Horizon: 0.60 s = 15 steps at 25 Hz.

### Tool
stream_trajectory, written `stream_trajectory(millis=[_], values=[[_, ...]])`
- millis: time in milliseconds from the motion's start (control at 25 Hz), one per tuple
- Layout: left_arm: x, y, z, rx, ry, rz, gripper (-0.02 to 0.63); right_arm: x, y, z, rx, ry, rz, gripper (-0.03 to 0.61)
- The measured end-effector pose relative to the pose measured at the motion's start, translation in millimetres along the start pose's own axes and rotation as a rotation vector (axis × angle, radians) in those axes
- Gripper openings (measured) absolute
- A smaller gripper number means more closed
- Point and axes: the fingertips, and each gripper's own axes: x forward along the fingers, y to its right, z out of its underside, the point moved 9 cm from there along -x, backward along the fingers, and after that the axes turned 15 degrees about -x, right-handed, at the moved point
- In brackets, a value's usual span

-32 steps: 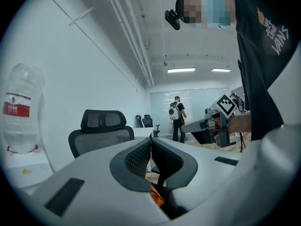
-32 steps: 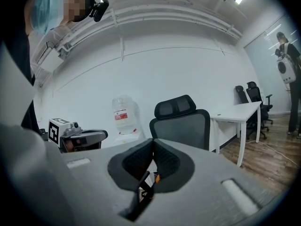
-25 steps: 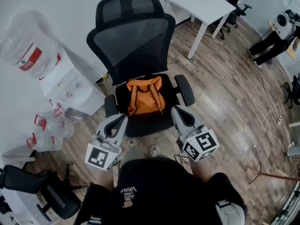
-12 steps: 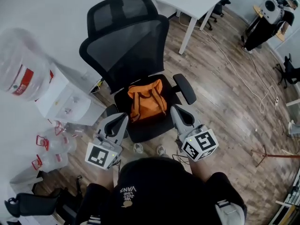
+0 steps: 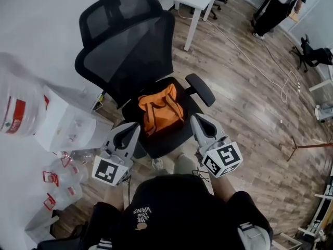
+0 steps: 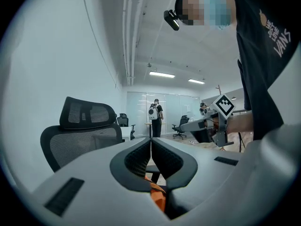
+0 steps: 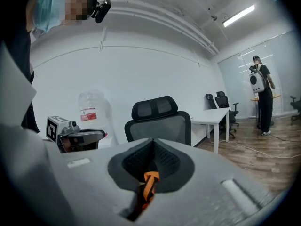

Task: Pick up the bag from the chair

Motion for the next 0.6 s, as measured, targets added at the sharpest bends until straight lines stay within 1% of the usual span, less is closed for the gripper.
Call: stream_trajectory(millis=[160,280,600], values=[[7,-10,1,0.002,-0.010,0.019,0.009,1,5,3,-0.001,-0.009,0.037,-0.002],[12,-12,2,0.008,-0.014,0.026,0.009,5,11,5,0.000,-0.002,0.048,-0.002],[33,-16,3,0.009,-0.008,-0.009,0.009,32,33,8,-0.014,0.011,-0.003,-0.003]])
